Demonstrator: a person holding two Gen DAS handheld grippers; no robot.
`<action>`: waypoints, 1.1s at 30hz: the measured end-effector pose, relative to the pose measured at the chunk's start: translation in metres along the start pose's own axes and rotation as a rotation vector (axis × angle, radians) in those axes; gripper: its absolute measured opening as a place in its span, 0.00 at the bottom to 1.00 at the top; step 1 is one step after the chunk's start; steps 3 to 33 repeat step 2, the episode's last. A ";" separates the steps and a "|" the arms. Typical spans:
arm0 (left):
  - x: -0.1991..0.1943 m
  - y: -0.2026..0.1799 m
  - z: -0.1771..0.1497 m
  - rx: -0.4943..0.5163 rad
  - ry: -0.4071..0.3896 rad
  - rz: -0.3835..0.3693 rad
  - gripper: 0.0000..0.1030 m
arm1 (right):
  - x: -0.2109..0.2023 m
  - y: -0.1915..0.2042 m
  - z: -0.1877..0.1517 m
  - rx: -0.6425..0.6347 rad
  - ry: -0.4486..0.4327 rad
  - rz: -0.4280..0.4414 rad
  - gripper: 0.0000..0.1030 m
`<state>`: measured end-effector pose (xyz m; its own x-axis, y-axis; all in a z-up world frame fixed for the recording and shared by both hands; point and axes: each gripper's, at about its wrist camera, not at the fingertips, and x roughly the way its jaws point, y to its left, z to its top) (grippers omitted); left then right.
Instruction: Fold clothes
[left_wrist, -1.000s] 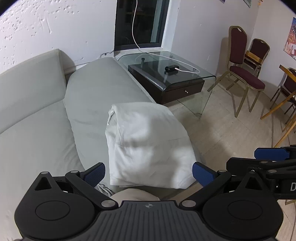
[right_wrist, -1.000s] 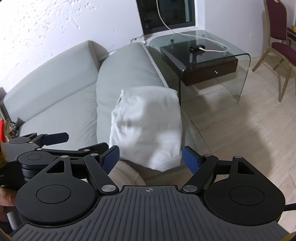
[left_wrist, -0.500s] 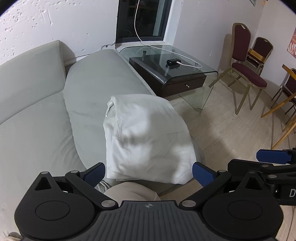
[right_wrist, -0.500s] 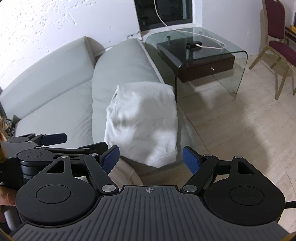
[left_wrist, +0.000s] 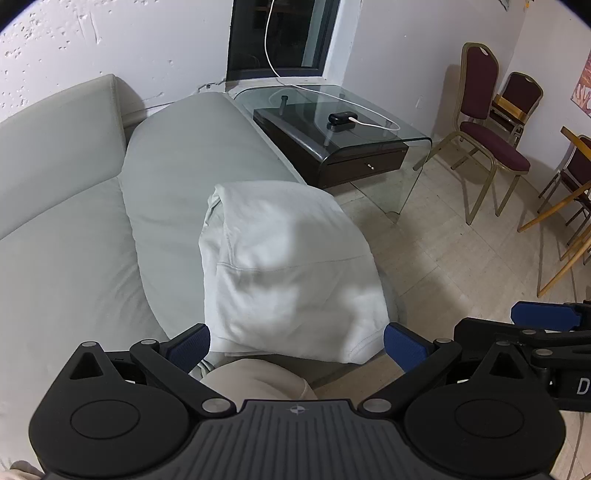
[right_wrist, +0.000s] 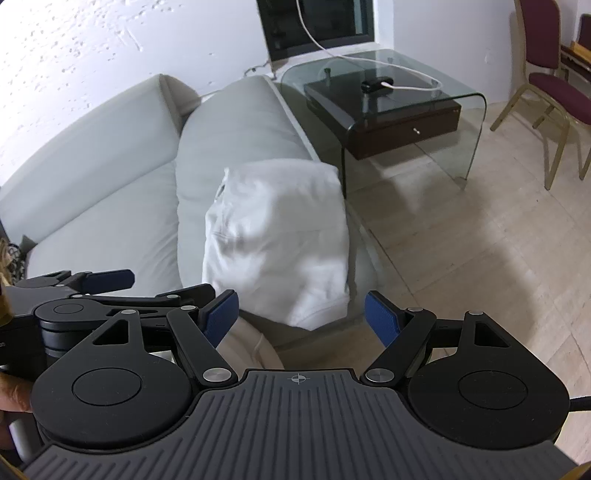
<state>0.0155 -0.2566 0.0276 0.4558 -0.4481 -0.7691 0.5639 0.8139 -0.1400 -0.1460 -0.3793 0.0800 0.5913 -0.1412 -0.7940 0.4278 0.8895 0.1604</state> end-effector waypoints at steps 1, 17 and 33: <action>0.000 0.000 0.000 -0.002 -0.004 -0.001 0.99 | 0.000 0.000 0.000 0.002 0.000 0.001 0.78; 0.000 0.001 -0.001 -0.004 -0.008 -0.001 0.99 | 0.000 -0.001 0.000 0.004 0.000 0.004 0.78; 0.000 0.001 -0.001 -0.004 -0.008 -0.001 0.99 | 0.000 -0.001 0.000 0.004 0.000 0.004 0.78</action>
